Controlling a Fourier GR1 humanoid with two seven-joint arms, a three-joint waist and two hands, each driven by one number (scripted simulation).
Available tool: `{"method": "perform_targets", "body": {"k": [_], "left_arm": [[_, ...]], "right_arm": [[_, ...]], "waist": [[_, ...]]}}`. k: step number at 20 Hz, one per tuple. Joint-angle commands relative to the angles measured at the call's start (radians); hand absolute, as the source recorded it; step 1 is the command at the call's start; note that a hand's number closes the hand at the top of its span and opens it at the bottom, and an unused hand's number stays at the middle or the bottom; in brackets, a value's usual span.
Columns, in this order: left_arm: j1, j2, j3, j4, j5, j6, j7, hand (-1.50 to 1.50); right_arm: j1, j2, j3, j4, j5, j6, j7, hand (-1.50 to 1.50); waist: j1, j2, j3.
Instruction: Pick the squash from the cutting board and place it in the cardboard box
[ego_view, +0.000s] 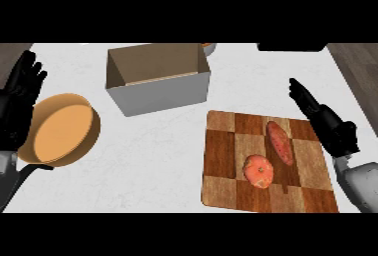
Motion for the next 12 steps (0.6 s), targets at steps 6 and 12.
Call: {"method": "perform_targets", "body": {"k": [6,12], "left_arm": [[0.149,0.092,-0.015,0.192,-0.187,0.042,-0.052,0.0],[0.161,0.039,-0.039,0.228,-0.18,0.031,-0.073,0.0]], "right_arm": [[0.111,0.062,-0.006,-0.058,-0.225,0.317,-0.192,-1.5],[0.2,-0.025,0.094,0.111,0.145,0.209,-0.592,-1.5]], "waist": [[0.014,0.024,0.034],[0.015,0.027,0.034]]}}
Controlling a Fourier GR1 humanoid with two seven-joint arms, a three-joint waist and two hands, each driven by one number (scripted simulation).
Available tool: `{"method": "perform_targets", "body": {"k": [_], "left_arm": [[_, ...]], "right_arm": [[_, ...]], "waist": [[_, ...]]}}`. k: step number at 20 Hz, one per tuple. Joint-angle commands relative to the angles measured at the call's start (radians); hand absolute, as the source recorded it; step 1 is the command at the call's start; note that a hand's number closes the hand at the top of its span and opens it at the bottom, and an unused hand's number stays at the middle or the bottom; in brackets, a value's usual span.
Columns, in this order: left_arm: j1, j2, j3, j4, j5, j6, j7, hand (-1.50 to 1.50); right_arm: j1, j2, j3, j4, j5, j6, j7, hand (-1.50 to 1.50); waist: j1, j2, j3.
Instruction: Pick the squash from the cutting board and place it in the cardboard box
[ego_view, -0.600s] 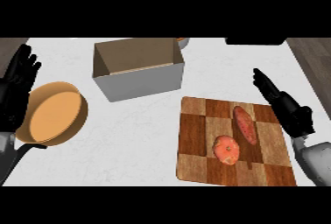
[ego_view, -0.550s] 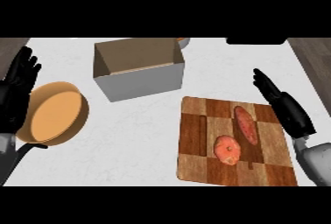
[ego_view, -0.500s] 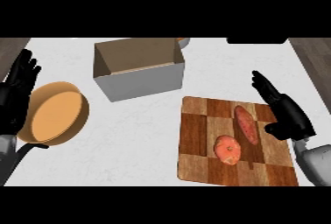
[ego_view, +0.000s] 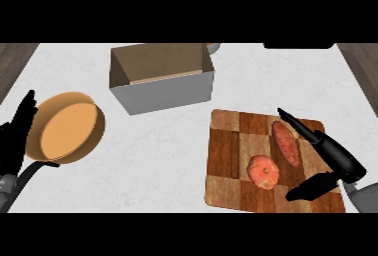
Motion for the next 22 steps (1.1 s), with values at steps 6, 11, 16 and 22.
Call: {"method": "perform_targets", "body": {"k": [6,11,16,22], "left_arm": [[0.01,-0.027,-0.01,0.075,-0.054,-0.004,-0.036,0.0],[0.041,-0.036,0.006,0.087,-0.053,-0.016,-0.065,0.0],[0.005,-0.085,-0.012,0.116,-0.093,0.013,-0.066,0.0],[-0.064,-0.046,0.038,0.151,-0.064,-0.063,-0.019,0.0]], "right_arm": [[-0.006,0.037,-0.054,0.427,0.012,0.234,-0.615,-1.5],[-0.069,-0.075,-0.026,0.373,0.218,0.053,-0.552,-1.5],[-0.207,-0.119,0.049,0.387,0.364,0.108,-0.451,-1.5],[-0.275,-0.095,0.155,0.298,0.531,0.139,-0.236,-1.5]], "waist": [[0.018,0.007,0.005],[0.015,-0.002,0.002],[0.014,0.0,0.002],[0.0,-0.002,0.001]]}}
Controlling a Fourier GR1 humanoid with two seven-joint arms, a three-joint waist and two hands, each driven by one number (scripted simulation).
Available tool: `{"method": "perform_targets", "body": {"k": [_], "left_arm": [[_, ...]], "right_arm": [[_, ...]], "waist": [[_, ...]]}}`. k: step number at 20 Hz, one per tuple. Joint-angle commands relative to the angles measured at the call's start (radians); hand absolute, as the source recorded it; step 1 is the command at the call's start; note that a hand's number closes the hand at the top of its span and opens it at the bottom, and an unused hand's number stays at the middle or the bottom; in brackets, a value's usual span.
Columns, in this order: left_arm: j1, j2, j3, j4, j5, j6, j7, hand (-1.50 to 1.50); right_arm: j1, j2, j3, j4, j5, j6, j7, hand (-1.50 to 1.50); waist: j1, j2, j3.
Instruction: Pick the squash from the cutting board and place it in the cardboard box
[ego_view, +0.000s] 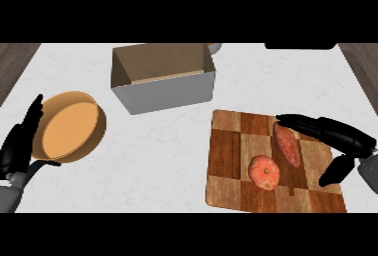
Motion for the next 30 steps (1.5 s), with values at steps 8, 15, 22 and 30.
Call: {"method": "perform_targets", "body": {"k": [8,15,22,30], "left_arm": [[0.092,-0.025,0.037,-0.074,-0.042,-0.012,0.008,0.0],[0.054,-0.034,0.093,-0.103,-0.088,-0.069,0.069,0.0],[0.072,-0.106,0.138,-0.078,-0.147,-0.083,0.019,0.0],[0.089,-0.103,0.201,-0.111,-0.148,-0.154,0.035,0.0]], "right_arm": [[-0.033,0.04,0.051,-0.204,0.183,0.18,0.315,-1.5],[-0.027,0.166,-0.008,-0.046,0.335,0.134,0.231,-1.5],[0.064,0.191,-0.079,-0.225,0.383,0.234,0.278,-1.5],[0.116,0.229,-0.119,-0.299,0.407,0.287,0.198,-1.5]], "waist": [[-0.007,-0.004,0.0],[-0.003,0.0,0.001],[-0.01,-0.002,0.001],[-0.01,-0.002,0.001]]}}
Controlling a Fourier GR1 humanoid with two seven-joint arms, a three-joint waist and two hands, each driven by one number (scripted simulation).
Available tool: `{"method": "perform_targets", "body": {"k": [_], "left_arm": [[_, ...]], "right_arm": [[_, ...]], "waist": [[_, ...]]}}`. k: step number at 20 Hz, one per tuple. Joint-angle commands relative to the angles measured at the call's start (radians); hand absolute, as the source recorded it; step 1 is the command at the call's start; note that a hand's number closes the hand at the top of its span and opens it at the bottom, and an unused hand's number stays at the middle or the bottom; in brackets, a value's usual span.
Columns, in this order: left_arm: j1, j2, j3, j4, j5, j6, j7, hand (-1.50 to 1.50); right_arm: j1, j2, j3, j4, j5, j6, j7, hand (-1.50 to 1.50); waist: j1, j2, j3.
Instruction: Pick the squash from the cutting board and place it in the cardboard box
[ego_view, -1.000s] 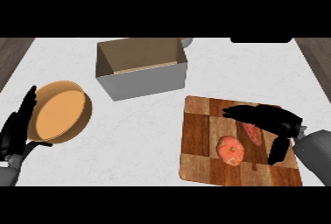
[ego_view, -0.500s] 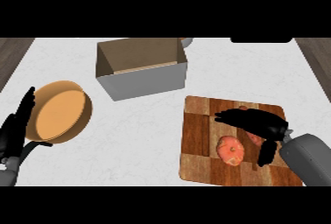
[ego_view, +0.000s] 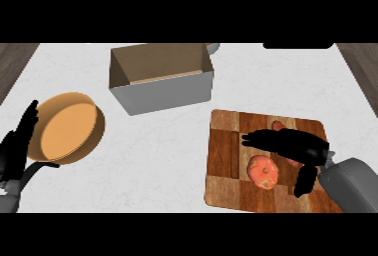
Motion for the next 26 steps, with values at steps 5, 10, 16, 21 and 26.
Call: {"method": "perform_targets", "body": {"k": [5,10,16,21,26], "left_arm": [[-0.08,-0.034,0.045,0.055,-0.048,-0.037,0.039,0.0],[-0.026,-0.029,0.072,0.039,-0.054,-0.05,-0.03,0.0],[-0.018,-0.096,0.046,-0.02,-0.115,-0.03,0.028,0.0],[-0.046,-0.109,0.062,0.079,-0.118,-0.038,-0.048,0.0],[-0.065,-0.07,0.113,0.04,-0.089,-0.086,0.006,0.0]], "right_arm": [[0.091,0.005,-0.042,-0.153,0.055,0.075,-0.005,-1.5],[0.147,0.061,0.007,-0.215,0.147,0.08,0.145,-1.5],[0.064,0.144,-0.01,-0.001,0.249,0.027,0.104,-1.5],[0.129,0.194,-0.02,-0.063,0.291,-0.173,0.104,1.5],[0.063,0.254,-0.059,0.03,0.347,-0.28,0.105,1.5]], "waist": [[-0.005,0.0,0.0],[-0.005,-0.001,0.0],[0.004,0.001,0.0],[-0.003,0.001,0.0],[0.003,0.001,0.0]]}}
